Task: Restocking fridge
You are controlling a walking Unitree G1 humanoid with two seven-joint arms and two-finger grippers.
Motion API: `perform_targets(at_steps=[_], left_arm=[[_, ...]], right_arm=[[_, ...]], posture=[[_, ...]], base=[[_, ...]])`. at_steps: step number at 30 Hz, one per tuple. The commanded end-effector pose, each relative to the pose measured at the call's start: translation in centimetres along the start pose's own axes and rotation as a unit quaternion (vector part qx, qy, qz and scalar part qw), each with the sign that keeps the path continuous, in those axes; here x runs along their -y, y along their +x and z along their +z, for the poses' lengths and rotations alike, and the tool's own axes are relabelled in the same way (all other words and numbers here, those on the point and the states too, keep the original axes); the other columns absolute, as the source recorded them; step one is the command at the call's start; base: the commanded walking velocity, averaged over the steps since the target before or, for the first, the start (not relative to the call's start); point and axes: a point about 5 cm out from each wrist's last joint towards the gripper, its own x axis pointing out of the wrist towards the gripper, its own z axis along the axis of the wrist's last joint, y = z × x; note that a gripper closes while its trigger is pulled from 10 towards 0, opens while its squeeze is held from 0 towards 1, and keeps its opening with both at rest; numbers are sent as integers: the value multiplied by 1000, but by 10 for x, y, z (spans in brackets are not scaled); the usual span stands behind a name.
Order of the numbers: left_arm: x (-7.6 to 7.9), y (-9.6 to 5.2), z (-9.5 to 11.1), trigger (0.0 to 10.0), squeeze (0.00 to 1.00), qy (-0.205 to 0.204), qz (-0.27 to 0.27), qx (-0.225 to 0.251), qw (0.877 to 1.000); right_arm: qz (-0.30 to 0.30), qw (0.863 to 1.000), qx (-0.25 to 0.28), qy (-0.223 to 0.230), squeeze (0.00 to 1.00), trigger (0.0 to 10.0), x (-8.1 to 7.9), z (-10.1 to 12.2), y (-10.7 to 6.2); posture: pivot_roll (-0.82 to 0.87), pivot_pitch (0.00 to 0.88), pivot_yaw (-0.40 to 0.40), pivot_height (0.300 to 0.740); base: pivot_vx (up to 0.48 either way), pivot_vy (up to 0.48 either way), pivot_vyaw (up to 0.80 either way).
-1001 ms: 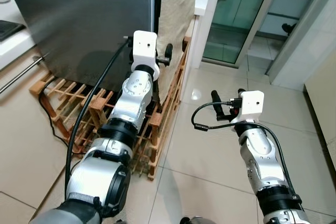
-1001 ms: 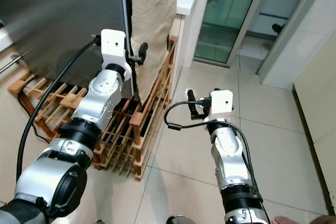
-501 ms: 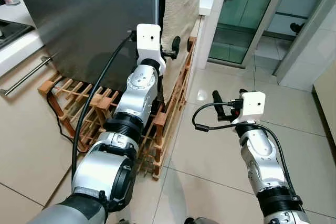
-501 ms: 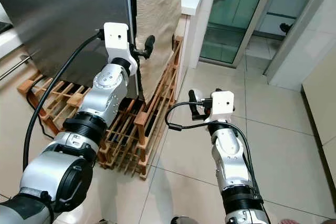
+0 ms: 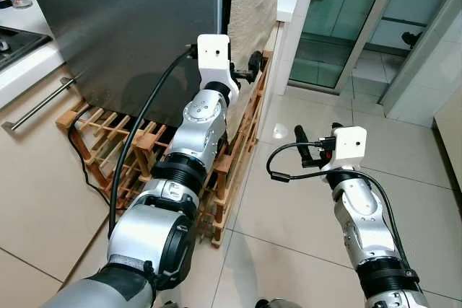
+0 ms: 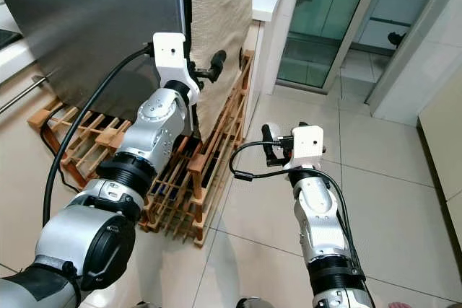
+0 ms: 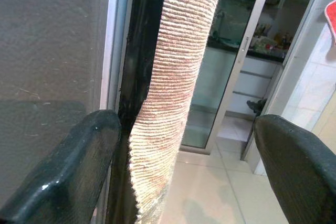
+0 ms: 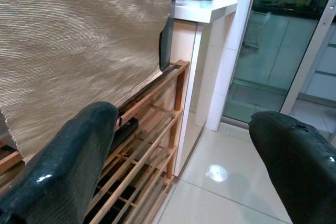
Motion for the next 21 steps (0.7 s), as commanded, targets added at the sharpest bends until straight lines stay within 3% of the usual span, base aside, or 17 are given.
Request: perform_targets(at_steps=[1,5,11,12,16,18,19,20,21], left_arm=[[8,5,4,10000,0,35,-5,3,999],[2,8,2,10000,0,68,26,-8,997],[10,15,11,10000,0,45,31,-12,998],[23,17,10,10000,0,28,3,-22,999],[47,17,6,10000,0,-14,-67,-40,997],[68,15,8,10000,0,-54,-137,-31,989],[68,15,8,10000,0,-54,-137,-31,989],[88,14,15,10000,0,-96,-202,-15,975],[88,14,15,10000,0,-96,-202,-15,975]], right_arm=[[-7,1000,5,0,0,10000,3,1,0],[-3,1000,5,-2,0,10000,3,1,1],[-3,1000,8,-5,0,10000,4,3,2],[0,1000,8,-7,0,10000,4,4,2],[5,1000,11,-9,0,10000,3,6,1],[6,1000,13,-10,0,10000,4,7,0],[6,1000,13,-10,0,10000,4,7,0],[30,1000,0,-2,0,10000,0,4,-2],[30,1000,0,-2,0,10000,0,4,-2]], posture=[[-140,0,-4,740],[-147,0,-2,740],[-158,0,-2,740],[-166,0,-2,740],[-181,0,4,740],[-203,0,21,740],[-203,0,21,740],[-217,0,29,740],[-217,0,29,740]], base=[[0,0,0],[0,0,0],[0,0,0],[0,0,0],[0,0,0],[0,0,0],[0,0,0],[0,0,0],[0,0,0]])
